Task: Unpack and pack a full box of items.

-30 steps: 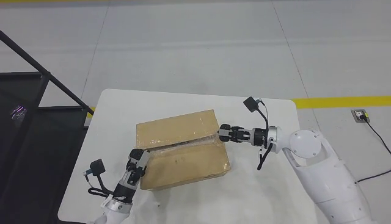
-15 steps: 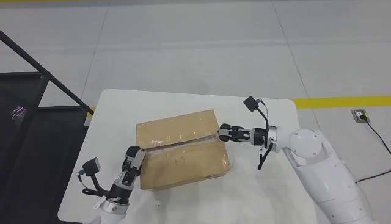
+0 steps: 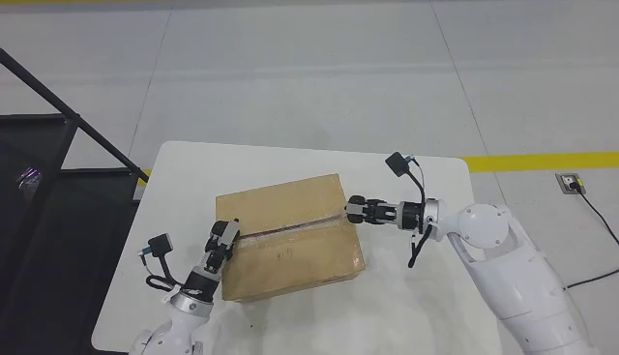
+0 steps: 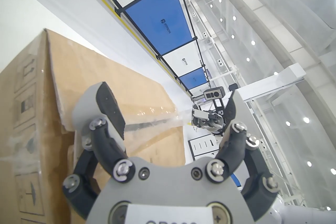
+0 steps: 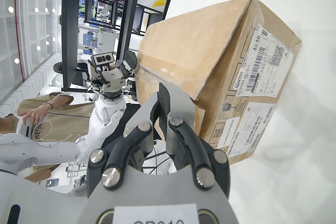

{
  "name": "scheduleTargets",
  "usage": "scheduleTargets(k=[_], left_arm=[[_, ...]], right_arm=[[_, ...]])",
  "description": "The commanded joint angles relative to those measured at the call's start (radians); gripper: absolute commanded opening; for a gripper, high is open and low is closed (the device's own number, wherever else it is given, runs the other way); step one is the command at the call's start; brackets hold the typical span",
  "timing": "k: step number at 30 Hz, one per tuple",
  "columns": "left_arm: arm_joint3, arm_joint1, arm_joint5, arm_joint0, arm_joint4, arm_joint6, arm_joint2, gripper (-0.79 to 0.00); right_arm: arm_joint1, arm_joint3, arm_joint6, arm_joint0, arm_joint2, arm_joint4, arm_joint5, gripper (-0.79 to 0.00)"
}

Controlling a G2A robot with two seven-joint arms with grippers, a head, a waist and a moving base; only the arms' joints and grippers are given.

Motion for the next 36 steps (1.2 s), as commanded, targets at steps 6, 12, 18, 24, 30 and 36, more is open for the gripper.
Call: scheduleTargets(k=[6, 12, 18, 24, 30, 36], left_arm=[[0.022, 0.0, 0.012, -0.012, -0.008, 0.005, 0.001, 0.0], [0.026, 0.001, 0.019, -0.015, -0.002, 0.003, 0.006, 0.0], [0.029, 0.001, 0.019, -0.012, -0.012, 0.004, 0.005, 0.0], [0.031, 0.002, 0.017, -0.009, -0.024, 0.003, 0.003, 0.0], [0.028, 0.003, 0.014, -0.006, -0.033, -0.001, 0.0, 0.0], [0.016, 0.004, 0.001, 0.006, -0.049, 0.002, -0.006, 0.0]], right_arm=[[0.001, 0.014, 0.007, 0.007, -0.004, 0.002, -0.009, -0.785], [0.001, 0.029, 0.014, 0.018, -0.016, -0.006, -0.018, -0.717], [0.001, 0.037, 0.02, 0.022, -0.027, -0.014, -0.029, 0.0], [0.006, 0.031, 0.016, 0.011, -0.017, -0.018, -0.035, 0.0], [0.016, 0.007, 0.0, -0.013, 0.019, -0.015, -0.037, 0.0], [0.027, -0.046, -0.039, -0.054, 0.063, -0.009, -0.045, 0.0]])
